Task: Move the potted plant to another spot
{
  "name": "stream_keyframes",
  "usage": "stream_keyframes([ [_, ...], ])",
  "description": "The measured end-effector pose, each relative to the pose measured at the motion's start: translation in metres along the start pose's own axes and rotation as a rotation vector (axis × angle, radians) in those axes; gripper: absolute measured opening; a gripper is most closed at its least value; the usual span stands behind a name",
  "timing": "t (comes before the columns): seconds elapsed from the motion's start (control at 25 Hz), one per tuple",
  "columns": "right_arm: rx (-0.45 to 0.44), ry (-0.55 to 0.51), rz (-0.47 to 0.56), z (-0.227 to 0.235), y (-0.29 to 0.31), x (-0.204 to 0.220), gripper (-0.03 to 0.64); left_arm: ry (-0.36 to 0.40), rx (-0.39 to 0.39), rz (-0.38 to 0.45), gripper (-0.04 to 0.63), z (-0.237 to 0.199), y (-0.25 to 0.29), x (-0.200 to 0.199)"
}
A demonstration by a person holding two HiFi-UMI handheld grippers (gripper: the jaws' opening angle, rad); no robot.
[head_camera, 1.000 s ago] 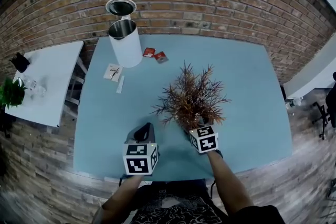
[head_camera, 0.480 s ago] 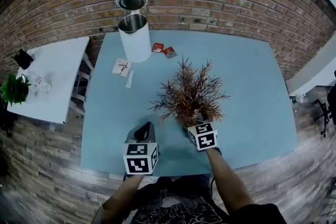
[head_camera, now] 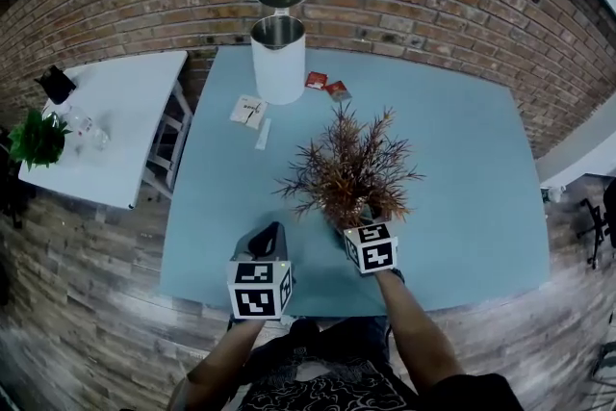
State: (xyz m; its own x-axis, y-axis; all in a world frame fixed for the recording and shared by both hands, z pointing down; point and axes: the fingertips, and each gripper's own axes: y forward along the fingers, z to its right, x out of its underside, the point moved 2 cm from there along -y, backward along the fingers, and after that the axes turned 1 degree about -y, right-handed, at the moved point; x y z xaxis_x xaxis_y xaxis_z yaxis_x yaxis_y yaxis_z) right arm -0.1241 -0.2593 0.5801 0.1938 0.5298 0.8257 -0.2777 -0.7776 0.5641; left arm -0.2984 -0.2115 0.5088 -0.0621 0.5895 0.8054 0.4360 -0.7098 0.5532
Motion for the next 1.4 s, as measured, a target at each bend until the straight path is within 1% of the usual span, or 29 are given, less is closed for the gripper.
stream_keyframes([
  [0.28, -0.018, -0.020, 0.007, -0.027, 0.011, -0.013, 0.425, -0.029, -0.038, 0.010, -0.006, -0.020, -0.016, 0.008],
  [0.56, -0.081, -0.047, -0.006, -0.059, 0.023, -0.019, 0.425, -0.073, -0.075, 0.015, -0.008, -0.038, -0.032, 0.019],
  [0.88, -0.120, -0.076, 0.001, -0.085, 0.031, -0.024, 0.426, -0.107, -0.108, 0.034, -0.006, -0.052, -0.045, 0.027],
  [1.08, -0.141, -0.082, 0.000, -0.091, 0.033, -0.024, 0.426, -0.107, -0.114, 0.026, -0.006, -0.047, -0.045, 0.032],
  [1.32, -0.148, -0.107, 0.016, -0.090, 0.029, -0.021, 0.426, -0.090, -0.109, 0.010, -0.006, -0.033, -0.044, 0.037],
  [1.4, -0.161, -0.110, 0.019, -0.091, 0.024, -0.020, 0.412, -0.086, -0.109, 0.009, -0.006, -0.027, -0.044, 0.037],
])
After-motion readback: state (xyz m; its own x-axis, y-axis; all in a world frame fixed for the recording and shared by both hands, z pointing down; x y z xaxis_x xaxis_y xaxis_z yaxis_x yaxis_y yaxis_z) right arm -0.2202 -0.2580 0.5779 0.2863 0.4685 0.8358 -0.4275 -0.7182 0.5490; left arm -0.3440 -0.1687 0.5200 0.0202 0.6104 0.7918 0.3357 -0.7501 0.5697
